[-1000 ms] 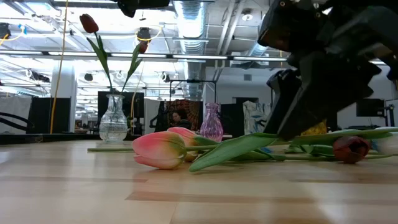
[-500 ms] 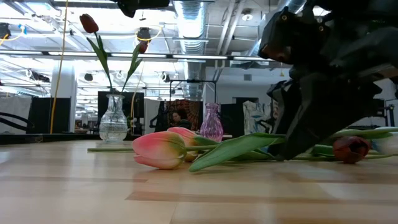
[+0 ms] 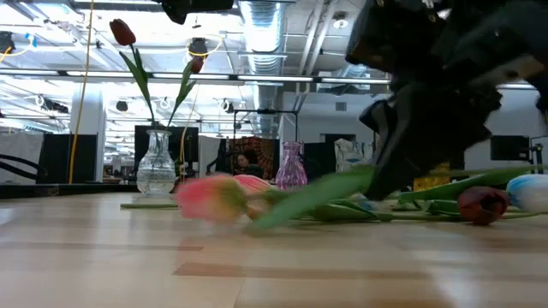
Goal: Sort flowers into vase by color
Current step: Put the bottom pink flower into the purple vase
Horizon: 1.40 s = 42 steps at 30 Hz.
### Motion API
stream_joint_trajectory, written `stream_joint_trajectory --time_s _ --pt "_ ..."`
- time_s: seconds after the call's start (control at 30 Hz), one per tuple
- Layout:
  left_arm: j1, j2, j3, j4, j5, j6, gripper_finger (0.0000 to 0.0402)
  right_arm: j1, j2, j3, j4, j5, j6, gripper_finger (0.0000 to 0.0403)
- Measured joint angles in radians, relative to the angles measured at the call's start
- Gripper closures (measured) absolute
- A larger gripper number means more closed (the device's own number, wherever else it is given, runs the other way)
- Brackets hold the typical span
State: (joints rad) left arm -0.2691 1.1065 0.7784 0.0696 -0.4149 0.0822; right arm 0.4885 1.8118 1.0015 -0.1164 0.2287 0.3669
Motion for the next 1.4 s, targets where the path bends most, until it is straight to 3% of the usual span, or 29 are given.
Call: stream_joint_trajectory --time_s 0.1,0.47,0.7,0.8,0.97,1.4 --pt "0.000 0.000 0.000 -0.002 0.000 0.000 0.0233 -0.003 -0.001 0.020 -0.020 0.000 -0.002 0.0372" --pt "0.000 0.000 0.000 -0.005 0.000 -0.025 0.0233 -0.039 -0.084 0.031 -0.019 0.012 -0.085 0.0370" --pt "0.000 0.000 0.000 -0.005 0.000 -0.026 0.0233 -0.060 -0.221 -0.025 0.012 0.202 -0.173 0.0371" --pt "0.000 0.000 0.000 -0.005 0.000 -0.026 0.0233 -0.077 -0.274 -0.069 0.128 0.271 -0.234 0.0370" --pt "0.000 0.000 0.000 -0.005 0.000 -0.026 0.0233 -0.130 -0.348 -0.174 0.373 0.270 -0.344 0.0371" --pt "0.000 0.000 0.000 0.064 -0.020 0.030 0.0233 -0.251 -0.451 -0.420 0.711 0.270 -0.341 0.0369"
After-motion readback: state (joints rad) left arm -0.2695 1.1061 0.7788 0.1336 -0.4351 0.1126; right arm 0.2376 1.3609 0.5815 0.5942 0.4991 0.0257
